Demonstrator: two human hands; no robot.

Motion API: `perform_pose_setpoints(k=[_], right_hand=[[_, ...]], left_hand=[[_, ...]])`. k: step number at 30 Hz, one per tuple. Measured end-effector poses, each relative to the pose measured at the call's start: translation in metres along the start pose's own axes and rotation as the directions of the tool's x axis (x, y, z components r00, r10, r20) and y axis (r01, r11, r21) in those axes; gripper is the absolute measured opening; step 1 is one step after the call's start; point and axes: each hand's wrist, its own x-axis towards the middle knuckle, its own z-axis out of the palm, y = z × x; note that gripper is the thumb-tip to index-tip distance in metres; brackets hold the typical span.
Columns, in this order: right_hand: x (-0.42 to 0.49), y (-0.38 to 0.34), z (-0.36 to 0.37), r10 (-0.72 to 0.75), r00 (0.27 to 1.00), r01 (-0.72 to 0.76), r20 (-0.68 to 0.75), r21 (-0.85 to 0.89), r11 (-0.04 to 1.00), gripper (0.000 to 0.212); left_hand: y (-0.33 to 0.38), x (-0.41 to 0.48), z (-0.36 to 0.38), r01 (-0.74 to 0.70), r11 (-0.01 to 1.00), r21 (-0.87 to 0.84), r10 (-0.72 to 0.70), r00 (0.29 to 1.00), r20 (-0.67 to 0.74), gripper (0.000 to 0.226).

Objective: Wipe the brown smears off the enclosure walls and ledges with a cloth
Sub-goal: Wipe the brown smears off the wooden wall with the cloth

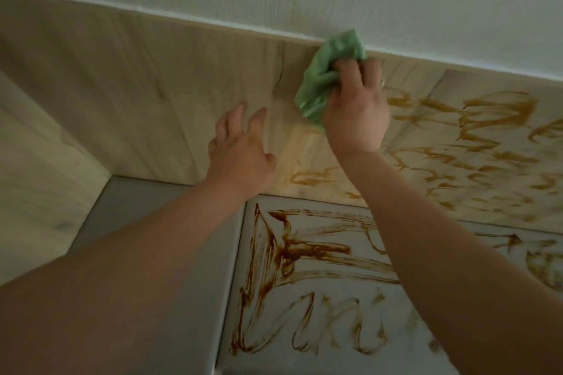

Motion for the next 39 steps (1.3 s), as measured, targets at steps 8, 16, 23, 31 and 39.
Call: perform_pose_setpoints(k=[8, 16, 23, 31, 39], right_hand=[[-0.026, 0.041, 0.001, -0.309, 0.814, 0.383, 0.492, -0.053, 0.922, 0.041], [-0.013, 0.083, 0.007, -0.409, 0.888, 0.442, 0.212, -0.146, 0.885, 0.042], [-0.034, 0.082, 0.057, -0.374, 0.923, 0.358, -0.088, -0.156, 0.920, 0.033], [-0.115, 0.107, 0.136, -0.677, 0.736, 0.658, 0.025, -0.265, 0.705, 0.030], [-0.077, 0.095, 0.092, -0.460, 0.877, 0.414, -0.139, -0.267, 0.870, 0.037]], left_hand=[[0.014, 0.008, 0.001, 0.004, 0.996, 0.084, 0.003, 0.997, -0.081, 0.090], [0.012, 0.026, 0.036, 0.004, 0.972, 0.234, 0.043, 0.979, -0.198, 0.108], [-0.022, 0.045, 0.088, -0.117, 0.970, 0.215, 0.210, 0.849, -0.484, 0.108], [-0.073, 0.043, 0.154, -0.095, 0.979, 0.182, 0.180, 0.824, -0.538, 0.111], [-0.044, 0.051, 0.129, -0.102, 0.953, 0.284, 0.246, 0.807, -0.536, 0.120]])
